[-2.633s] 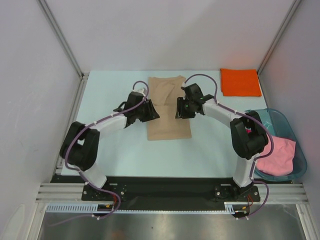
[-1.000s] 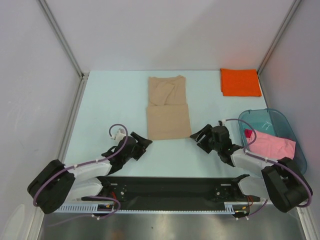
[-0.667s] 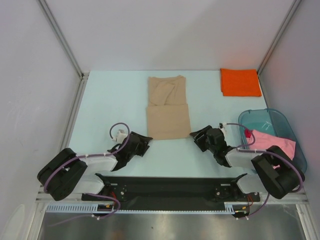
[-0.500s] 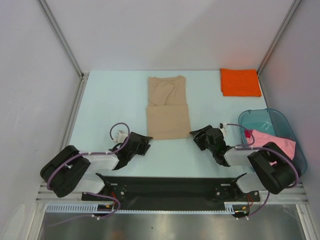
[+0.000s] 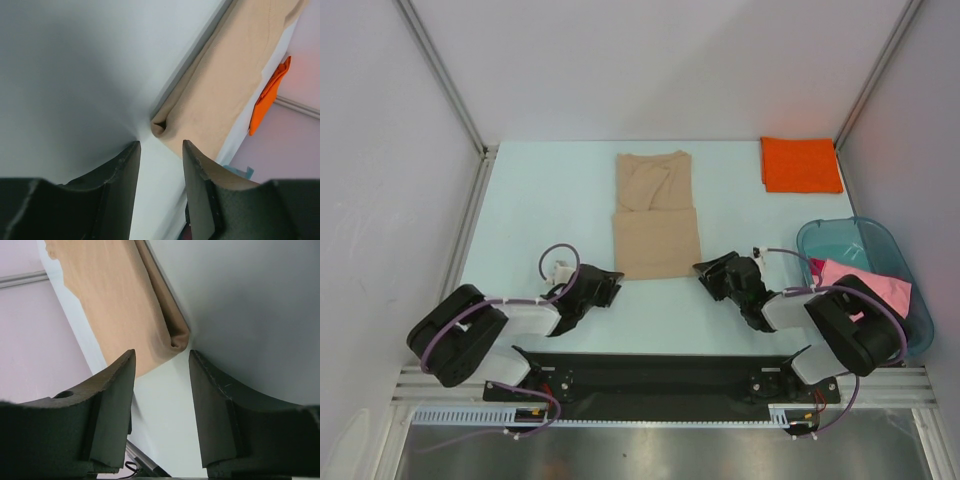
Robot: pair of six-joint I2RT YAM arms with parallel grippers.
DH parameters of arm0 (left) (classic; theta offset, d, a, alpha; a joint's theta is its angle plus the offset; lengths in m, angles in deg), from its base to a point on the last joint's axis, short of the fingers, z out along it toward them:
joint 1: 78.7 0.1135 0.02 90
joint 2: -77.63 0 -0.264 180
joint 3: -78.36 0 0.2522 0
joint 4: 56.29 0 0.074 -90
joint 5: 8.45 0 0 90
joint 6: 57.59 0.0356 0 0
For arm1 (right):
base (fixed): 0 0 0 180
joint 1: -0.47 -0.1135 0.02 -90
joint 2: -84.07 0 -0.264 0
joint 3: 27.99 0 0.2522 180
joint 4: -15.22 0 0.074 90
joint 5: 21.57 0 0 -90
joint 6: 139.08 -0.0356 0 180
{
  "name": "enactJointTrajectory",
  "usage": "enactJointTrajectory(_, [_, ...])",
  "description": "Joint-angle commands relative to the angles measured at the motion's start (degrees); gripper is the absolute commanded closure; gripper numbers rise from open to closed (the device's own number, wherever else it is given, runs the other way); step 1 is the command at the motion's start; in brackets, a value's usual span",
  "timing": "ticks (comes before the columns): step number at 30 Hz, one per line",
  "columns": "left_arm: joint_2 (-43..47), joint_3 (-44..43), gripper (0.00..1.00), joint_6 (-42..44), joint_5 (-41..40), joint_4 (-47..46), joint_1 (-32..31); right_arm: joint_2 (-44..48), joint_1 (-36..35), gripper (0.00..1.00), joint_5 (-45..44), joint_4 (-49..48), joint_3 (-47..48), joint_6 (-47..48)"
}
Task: Fold and stack the t-shirts
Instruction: Fold the tshirt
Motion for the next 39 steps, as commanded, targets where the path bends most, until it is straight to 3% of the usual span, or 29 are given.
enactJointTrajectory(1, [-2.69,0.12,0.55,0.30,-1.75,2.74,1.56,-1.66,-1.20,0.48,-1.71,3.15,-0.25,-0.98])
enactJointTrajectory(7, [-4.27,0.47,0.63,2.05,-0.78,-0.07,3.58,-2.89,-1.28,0.50,-3.11,3.32,0.02,-2.21])
enactJointTrajectory(25, [-6.21,0.03,0.58,2.85,4.41,-0.25,3.85,-4.12,-0.85,0.53,-6.81,8.42,1.60,-4.85])
enactJointTrajectory(30, [-7.35,0.91,0.66,2.41,4.05,-2.79,4.20,-6.41,-0.32,0.57,-5.58,6.49,1.77,-5.73])
enactJointTrajectory(34, [-8.49,0.73,0.81,4.07,4.14,-5.08,4.72,-6.94,-0.23,0.68,-5.14,6.57,1.69,-5.56])
enactJointTrajectory(35, [-8.76,0.73,0.91,5.30,4.32,-5.70,4.98,-6.76,-0.14,0.73,-5.14,7.18,1.60,-5.38])
enactJointTrajectory(36, [-8.93,0.73,0.99,5.92,4.49,-6.75,5.16,-6.59,-0.14,0.83,-4.79,7.45,1.51,-4.59])
enactJointTrajectory(39, [-8.32,0.12,1.00,10.83,6.42,-6.41,5.51,-4.92,-0.14,1.00,-3.04,9.20,0.64,-1.69])
